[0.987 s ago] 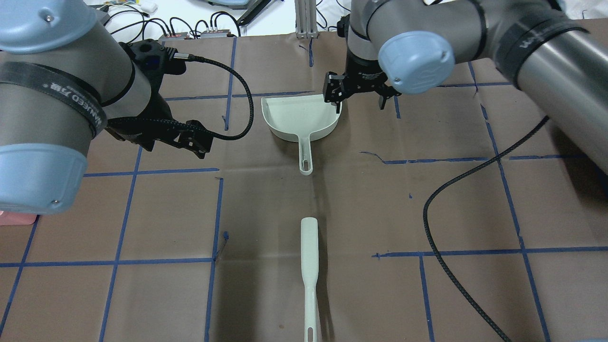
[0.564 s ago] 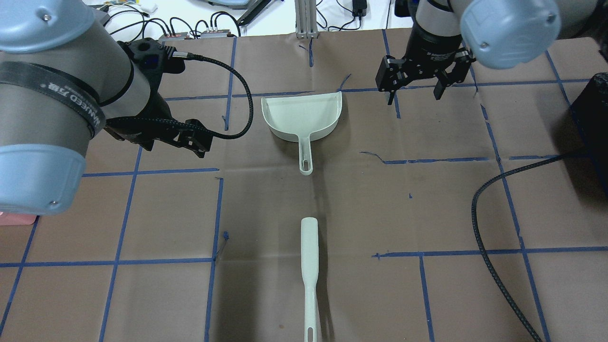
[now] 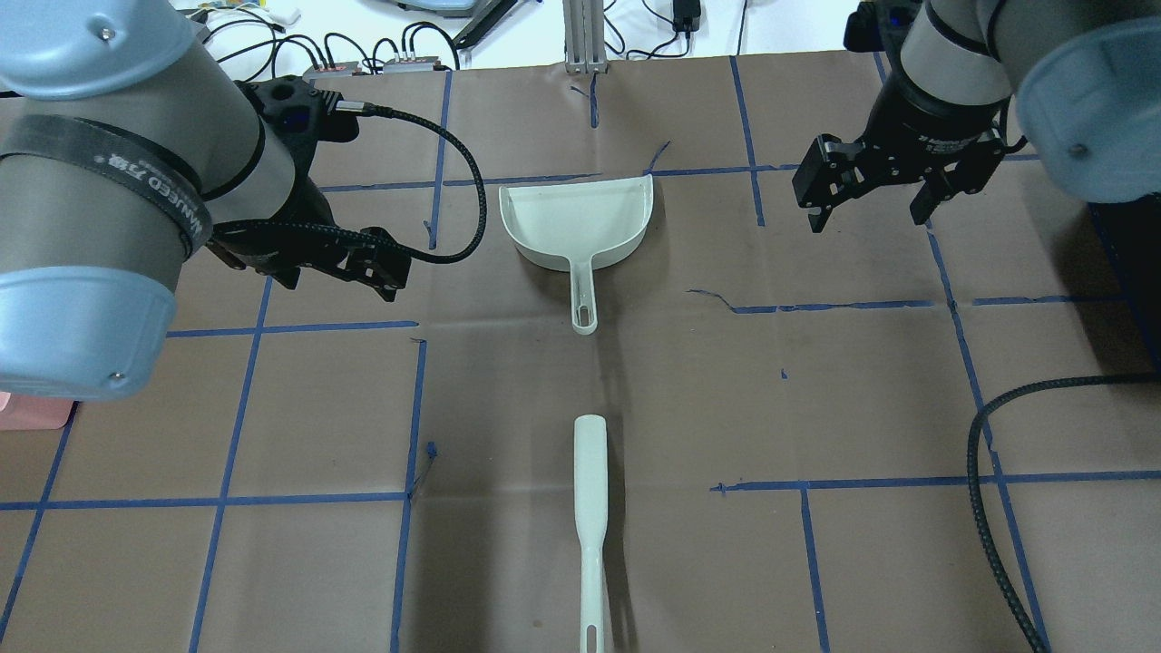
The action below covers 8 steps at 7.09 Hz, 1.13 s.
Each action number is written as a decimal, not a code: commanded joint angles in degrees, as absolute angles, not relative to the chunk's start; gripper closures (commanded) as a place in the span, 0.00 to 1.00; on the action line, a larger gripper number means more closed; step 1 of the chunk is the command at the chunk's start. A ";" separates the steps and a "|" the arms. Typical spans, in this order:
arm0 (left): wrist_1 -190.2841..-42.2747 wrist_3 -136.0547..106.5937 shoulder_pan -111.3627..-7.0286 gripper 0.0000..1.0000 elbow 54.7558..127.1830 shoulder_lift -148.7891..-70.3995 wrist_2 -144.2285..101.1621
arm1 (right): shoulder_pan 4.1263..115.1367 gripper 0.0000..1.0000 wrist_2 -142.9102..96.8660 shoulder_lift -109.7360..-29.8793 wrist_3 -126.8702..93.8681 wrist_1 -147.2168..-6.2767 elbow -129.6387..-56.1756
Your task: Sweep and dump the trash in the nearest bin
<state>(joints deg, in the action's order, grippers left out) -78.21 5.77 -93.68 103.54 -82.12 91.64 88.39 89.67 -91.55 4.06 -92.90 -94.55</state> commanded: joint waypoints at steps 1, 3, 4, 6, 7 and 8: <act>-77.52 5.45 -93.60 0.00 103.54 -82.01 91.50 | 88.24 0.00 89.82 -93.60 4.04 -93.25 -96.42; -77.52 1.69 -93.60 0.00 103.45 -82.09 91.67 | 88.24 0.00 89.82 -93.78 4.04 -93.34 -96.33; -78.48 1.24 -93.43 0.00 103.53 -81.74 91.93 | 88.24 0.00 89.74 -93.78 4.13 -93.34 -96.33; -78.66 -1.05 -92.73 0.00 103.45 -81.74 91.67 | 88.33 0.00 89.74 -93.78 4.04 -93.34 -96.33; -78.58 -2.71 -91.94 0.01 103.36 -82.26 91.50 | 88.33 0.00 89.74 -93.78 4.04 -93.34 -96.33; -78.57 -3.07 -91.41 0.01 103.36 -82.61 91.49 | 88.24 0.00 89.74 -93.78 4.04 -93.34 -96.33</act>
